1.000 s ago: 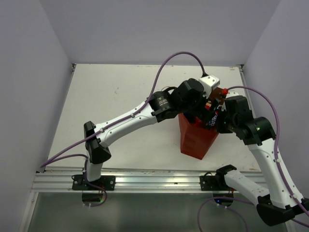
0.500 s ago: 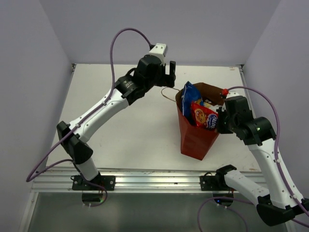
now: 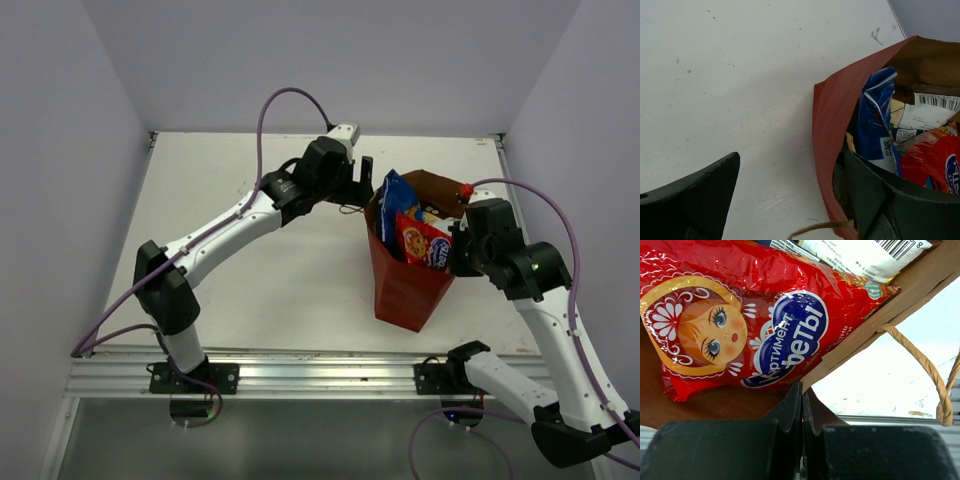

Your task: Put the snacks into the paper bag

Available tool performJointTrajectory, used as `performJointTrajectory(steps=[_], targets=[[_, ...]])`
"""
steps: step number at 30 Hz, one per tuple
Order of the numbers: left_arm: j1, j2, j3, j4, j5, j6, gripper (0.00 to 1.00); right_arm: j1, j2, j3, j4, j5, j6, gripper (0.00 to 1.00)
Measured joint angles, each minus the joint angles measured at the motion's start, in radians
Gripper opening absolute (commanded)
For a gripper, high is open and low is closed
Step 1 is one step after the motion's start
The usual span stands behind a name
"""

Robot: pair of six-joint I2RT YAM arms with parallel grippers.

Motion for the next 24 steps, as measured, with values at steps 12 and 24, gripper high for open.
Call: performJointTrajectory(steps=[12, 24], targets=[[-0.004, -0.115, -0.158, 0.054, 0.051, -0.052, 0.85, 0.0, 0.001, 0.0, 0.001, -0.001, 0.0, 0.0], [-0.037, -0.086, -0.166, 0.118, 0.103, -0.068, 0.0, 0.0, 0.003, 0.0, 0.006, -0.002, 0.0, 0.0]])
